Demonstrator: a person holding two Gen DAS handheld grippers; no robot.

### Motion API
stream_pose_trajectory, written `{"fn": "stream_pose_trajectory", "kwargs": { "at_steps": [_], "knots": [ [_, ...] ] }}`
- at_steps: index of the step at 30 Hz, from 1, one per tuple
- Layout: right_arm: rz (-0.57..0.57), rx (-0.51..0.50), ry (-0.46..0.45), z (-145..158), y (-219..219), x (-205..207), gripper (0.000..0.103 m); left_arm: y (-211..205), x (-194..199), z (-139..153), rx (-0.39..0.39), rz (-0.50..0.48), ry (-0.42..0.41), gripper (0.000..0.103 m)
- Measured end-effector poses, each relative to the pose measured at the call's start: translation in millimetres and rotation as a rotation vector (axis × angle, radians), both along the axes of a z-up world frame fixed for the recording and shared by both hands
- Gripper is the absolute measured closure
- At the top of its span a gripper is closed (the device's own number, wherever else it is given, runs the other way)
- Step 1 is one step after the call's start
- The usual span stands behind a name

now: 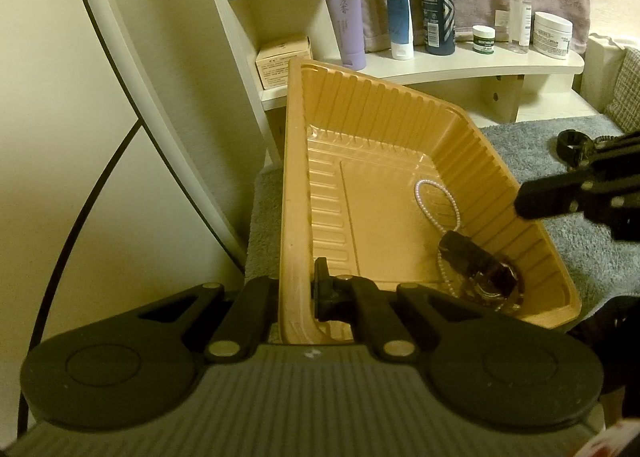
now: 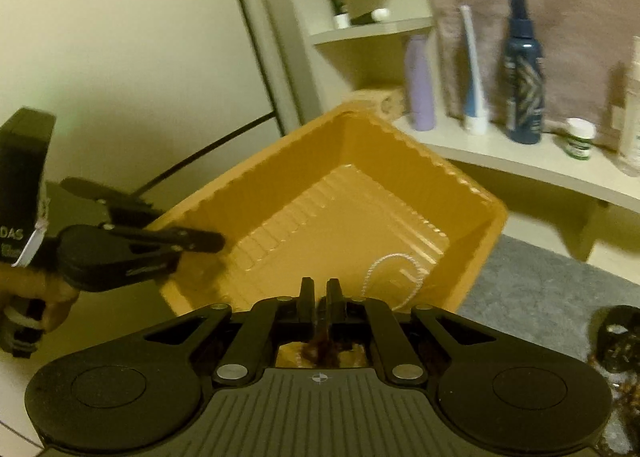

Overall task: Organize jewelry
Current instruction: 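Carry the bead bracelet into the orange tray and open the right tool, then grasp the small gold ring on the towel with the right tool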

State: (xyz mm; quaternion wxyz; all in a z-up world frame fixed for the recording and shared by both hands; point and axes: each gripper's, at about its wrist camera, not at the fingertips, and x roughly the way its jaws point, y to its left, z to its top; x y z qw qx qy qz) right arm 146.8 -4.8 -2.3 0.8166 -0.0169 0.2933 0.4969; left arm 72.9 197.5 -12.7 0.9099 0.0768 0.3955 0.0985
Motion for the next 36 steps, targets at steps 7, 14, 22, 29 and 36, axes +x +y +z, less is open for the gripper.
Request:
{"fn": "stream_pose_trajectory", "kwargs": {
  "at_steps": [7, 14, 22, 29, 36],
  "knots": [
    [-0.123, 0.031, -0.003, 1.3, -34.1, 9.5, 0.089, 0.2, -0.1, 0.2, 0.000, 0.000, -0.001, 0.101],
    [-0.317, 0.017, -0.026, -14.1, -84.4, 11.6, 0.068, 0.5, 0.3, 0.2, 0.001, 0.000, 0.002, 0.101],
    [-0.466, -0.104, -0.050, -50.0, -120.6, 5.6, 0.064, 0.2, 0.1, -0.3, 0.003, 0.001, 0.002, 0.101],
    [-0.488, -0.165, -0.075, -68.2, -120.5, 7.3, 0.064, 0.3, -0.3, -0.4, 0.004, 0.000, 0.002, 0.101],
    [-0.437, -0.211, -0.115, -80.0, -101.9, 11.4, 0.064, 0.6, -0.3, -0.5, 0.004, 0.000, 0.004, 0.101]
  ]
}}
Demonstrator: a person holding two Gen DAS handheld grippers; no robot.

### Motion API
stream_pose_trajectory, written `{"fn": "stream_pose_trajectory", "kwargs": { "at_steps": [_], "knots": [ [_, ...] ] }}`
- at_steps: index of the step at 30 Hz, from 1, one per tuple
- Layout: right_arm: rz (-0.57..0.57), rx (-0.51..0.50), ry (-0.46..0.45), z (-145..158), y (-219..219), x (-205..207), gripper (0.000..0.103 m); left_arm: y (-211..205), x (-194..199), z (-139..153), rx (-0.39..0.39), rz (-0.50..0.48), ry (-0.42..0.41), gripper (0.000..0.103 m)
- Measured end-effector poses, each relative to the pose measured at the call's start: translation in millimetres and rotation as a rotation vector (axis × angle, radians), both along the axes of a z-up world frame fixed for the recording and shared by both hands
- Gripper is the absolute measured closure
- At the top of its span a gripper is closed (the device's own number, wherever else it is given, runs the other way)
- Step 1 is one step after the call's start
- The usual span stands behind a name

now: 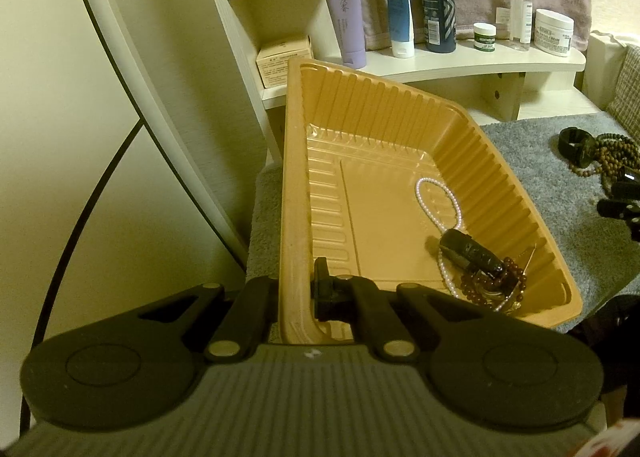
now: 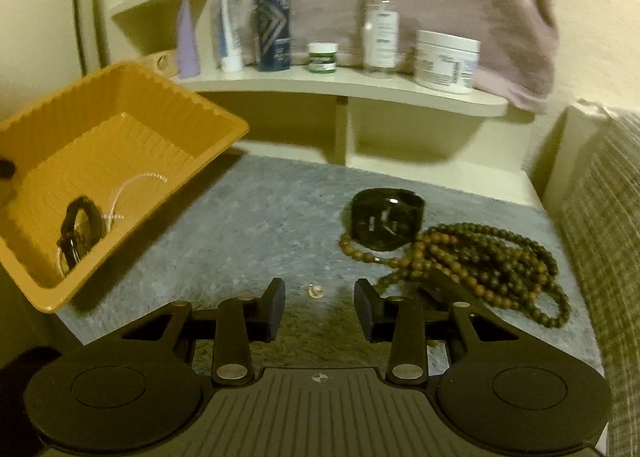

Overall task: Organize jewelry
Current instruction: 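Grasp the small gold ring on the towel with the right tool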

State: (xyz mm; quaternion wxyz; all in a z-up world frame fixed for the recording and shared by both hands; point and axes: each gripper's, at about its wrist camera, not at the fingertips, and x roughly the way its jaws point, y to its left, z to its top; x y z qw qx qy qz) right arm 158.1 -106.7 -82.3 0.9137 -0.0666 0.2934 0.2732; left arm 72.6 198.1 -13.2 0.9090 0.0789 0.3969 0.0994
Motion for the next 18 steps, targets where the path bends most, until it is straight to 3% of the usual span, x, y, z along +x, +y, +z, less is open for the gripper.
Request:
{"fn": "stream_pose_trajectory", "kwargs": {
  "at_steps": [5, 7, 10, 18],
  "knots": [
    [0.002, -0.003, 0.005, -8.3, 5.2, 10.1, 0.067, 0.3, -0.1, -0.5, 0.001, -0.001, -0.002, 0.101],
    [0.005, -0.007, 0.013, -10.3, 6.5, 12.2, 0.081, 0.5, -0.2, -0.5, 0.000, -0.001, -0.002, 0.101],
    [0.006, -0.004, 0.017, -11.0, 7.4, 12.1, 0.094, 0.2, -0.1, -0.3, 0.000, -0.001, -0.001, 0.101],
    [0.025, 0.032, -0.029, 8.2, 12.8, -4.8, 0.094, 0.0, -0.2, -0.2, 0.001, -0.001, -0.002, 0.101]
  ]
}}
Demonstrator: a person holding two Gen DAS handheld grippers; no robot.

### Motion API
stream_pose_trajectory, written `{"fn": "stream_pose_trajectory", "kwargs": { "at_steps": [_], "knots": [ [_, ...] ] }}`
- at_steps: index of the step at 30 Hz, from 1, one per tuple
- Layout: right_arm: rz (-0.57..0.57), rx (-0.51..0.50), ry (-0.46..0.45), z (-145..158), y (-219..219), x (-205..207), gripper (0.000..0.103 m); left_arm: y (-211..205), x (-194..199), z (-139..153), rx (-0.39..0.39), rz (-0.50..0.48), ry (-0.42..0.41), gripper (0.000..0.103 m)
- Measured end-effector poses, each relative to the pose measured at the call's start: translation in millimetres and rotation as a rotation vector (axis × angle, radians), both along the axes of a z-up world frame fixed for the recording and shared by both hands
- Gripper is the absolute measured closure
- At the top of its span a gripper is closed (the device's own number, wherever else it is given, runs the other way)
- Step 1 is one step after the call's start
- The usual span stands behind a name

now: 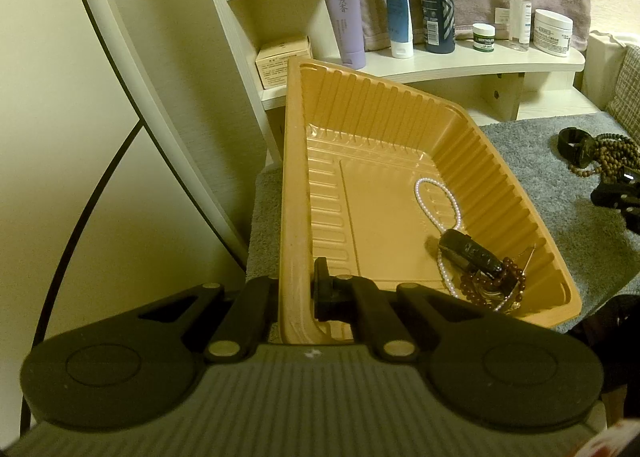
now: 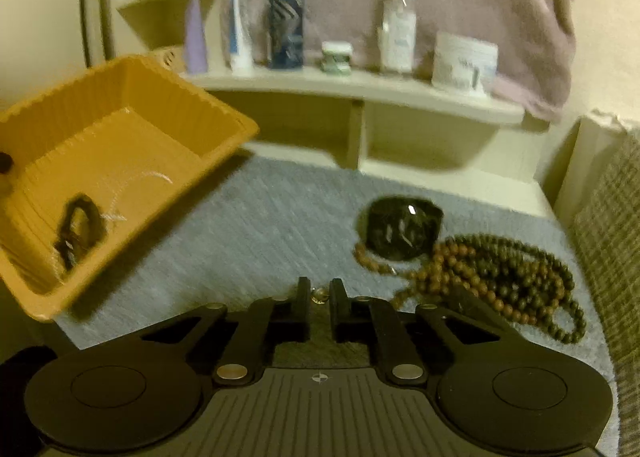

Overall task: Organize jewelry
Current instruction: 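Grasp the small gold ring on the towel with the right tool, then carry the gold ring into the orange tray and open the right tool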

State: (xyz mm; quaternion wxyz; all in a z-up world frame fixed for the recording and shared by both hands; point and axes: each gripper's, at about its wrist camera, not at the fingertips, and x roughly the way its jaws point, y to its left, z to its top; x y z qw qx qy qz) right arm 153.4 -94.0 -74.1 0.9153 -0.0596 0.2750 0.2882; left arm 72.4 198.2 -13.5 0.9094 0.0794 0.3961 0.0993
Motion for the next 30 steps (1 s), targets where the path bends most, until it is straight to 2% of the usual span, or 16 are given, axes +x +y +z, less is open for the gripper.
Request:
{"fn": "stream_pose_trajectory", "kwargs": {
  "at_steps": [6, 9, 13, 19, 30],
  "knots": [
    [0.154, 0.128, -0.049, 43.0, 30.5, -35.0, 0.094, -0.2, -0.4, 0.2, -0.003, 0.001, -0.002, 0.101],
    [0.251, 0.144, -0.076, 55.4, 53.7, -50.9, 0.094, 0.4, -0.9, 0.4, -0.005, 0.000, -0.002, 0.101],
    [0.315, 0.145, -0.078, 60.7, 73.0, -56.4, 0.094, 0.8, -1.0, 0.3, -0.006, 0.000, -0.003, 0.101],
    [0.349, 0.124, -0.066, 56.8, 80.5, -55.4, 0.094, 1.5, -1.6, 0.1, -0.008, 0.001, -0.005, 0.101],
    [0.312, 0.121, -0.011, 43.8, 76.9, -42.4, 0.094, 1.9, -1.5, -0.4, -0.006, 0.000, -0.005, 0.101]
  ]
}}
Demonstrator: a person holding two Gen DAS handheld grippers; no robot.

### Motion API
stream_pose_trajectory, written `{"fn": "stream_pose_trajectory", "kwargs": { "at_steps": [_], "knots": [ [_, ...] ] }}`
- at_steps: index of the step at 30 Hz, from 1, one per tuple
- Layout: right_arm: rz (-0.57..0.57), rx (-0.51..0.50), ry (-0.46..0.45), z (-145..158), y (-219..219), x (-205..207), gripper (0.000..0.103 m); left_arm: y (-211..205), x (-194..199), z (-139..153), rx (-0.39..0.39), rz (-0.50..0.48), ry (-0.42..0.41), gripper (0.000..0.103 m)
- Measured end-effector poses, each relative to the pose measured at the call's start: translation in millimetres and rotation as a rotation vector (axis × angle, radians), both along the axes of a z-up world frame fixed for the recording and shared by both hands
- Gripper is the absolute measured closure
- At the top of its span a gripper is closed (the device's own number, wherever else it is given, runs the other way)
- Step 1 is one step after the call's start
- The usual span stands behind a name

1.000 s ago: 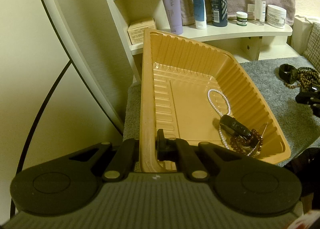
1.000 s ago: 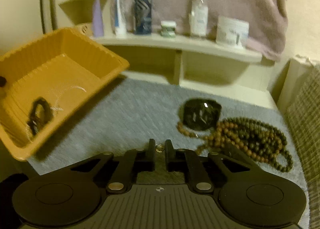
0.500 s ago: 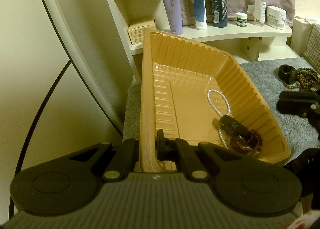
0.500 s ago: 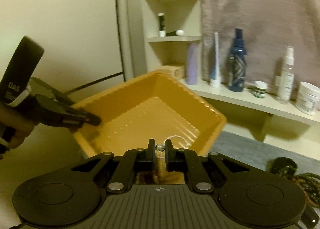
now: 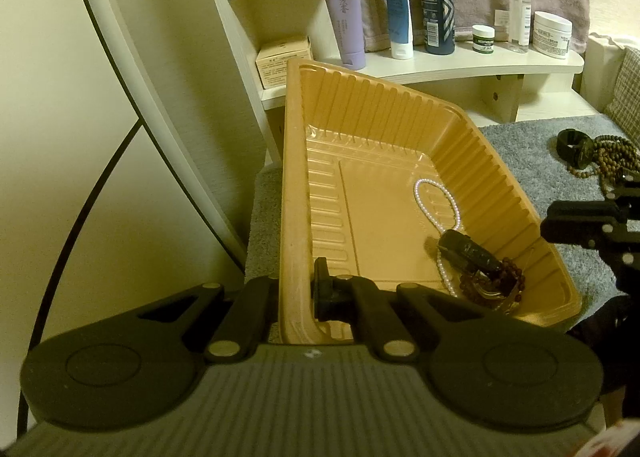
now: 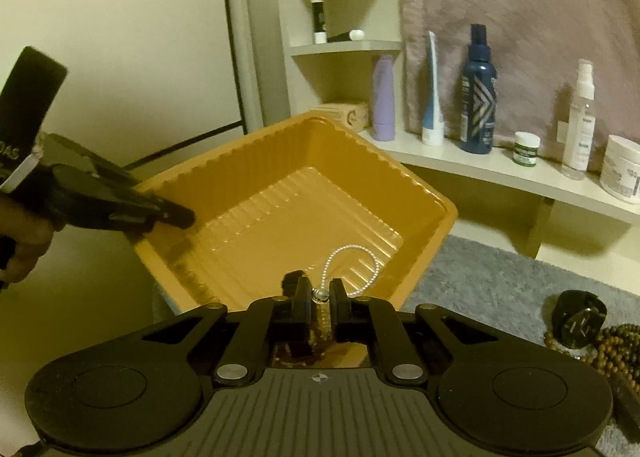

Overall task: Organize jewelry
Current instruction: 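Carry the gold ring into the orange tray and open the right tool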

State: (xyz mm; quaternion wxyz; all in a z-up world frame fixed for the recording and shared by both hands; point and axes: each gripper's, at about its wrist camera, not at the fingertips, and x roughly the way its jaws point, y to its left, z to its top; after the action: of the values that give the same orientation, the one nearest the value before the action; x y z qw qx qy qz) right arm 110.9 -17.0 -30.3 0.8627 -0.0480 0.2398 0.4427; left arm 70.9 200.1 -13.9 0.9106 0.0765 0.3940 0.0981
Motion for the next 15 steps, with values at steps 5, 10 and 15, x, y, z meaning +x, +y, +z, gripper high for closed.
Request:
{"fn": "stream_pose_trajectory", "kwargs": {
  "at_steps": [5, 10, 15],
  "knots": [
    [-0.001, -0.009, 0.012, -3.4, 3.5, 10.6, 0.094, -0.6, -0.1, 0.5, -0.003, 0.001, -0.001, 0.101],
    [0.007, -0.010, 0.042, -7.8, 10.1, 23.3, 0.094, -0.2, -0.1, 0.7, -0.007, 0.001, -0.002, 0.101],
    [0.020, 0.010, 0.086, -8.3, 14.8, 38.2, 0.094, 1.4, -0.5, 0.3, -0.014, 0.002, -0.003, 0.101]
  ]
}}
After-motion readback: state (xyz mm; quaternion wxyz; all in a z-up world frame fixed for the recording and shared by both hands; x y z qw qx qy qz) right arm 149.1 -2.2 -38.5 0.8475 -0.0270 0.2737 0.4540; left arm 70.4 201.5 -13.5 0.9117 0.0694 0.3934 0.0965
